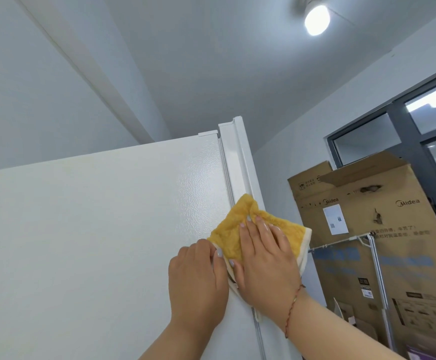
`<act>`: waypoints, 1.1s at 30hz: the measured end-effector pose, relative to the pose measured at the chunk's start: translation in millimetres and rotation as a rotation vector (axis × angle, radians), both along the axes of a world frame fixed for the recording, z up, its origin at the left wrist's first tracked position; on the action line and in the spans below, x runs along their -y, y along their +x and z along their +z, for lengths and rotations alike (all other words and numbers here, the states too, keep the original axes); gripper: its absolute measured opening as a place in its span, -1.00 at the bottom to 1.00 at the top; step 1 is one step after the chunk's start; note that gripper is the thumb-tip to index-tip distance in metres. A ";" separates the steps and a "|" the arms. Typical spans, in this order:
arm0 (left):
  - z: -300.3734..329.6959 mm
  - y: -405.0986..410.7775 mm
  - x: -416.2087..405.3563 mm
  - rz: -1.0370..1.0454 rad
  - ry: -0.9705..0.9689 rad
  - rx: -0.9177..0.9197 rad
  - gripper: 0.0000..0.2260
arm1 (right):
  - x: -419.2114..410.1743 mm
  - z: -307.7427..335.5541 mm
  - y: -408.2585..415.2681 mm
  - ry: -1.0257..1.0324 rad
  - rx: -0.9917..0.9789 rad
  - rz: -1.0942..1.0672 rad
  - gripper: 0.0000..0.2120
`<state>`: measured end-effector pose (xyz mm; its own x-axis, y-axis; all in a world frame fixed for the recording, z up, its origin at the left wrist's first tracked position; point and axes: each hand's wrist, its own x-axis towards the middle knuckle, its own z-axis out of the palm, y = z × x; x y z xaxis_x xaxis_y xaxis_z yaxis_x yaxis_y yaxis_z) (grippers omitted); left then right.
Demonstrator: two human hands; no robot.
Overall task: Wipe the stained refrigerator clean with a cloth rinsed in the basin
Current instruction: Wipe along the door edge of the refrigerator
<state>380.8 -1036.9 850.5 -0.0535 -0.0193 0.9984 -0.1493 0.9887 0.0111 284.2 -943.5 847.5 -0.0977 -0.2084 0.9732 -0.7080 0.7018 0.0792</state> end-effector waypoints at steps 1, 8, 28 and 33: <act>-3.3 1.6 0.7 0.017 -0.007 0.013 -0.80 | -0.3 -5.8 0.7 -0.002 0.006 -0.001 -0.37; -17.8 9.9 4.9 0.098 -0.043 0.099 -0.69 | 4.2 -57.4 0.8 -0.058 -0.029 -0.034 -0.37; -69.4 17.8 -13.4 0.092 0.134 0.458 -0.70 | -17.2 -165.5 3.1 0.155 0.026 -0.049 -0.36; -97.2 18.7 -13.7 0.079 0.152 0.490 -0.75 | -22.5 -195.3 3.6 0.220 0.052 -0.066 -0.31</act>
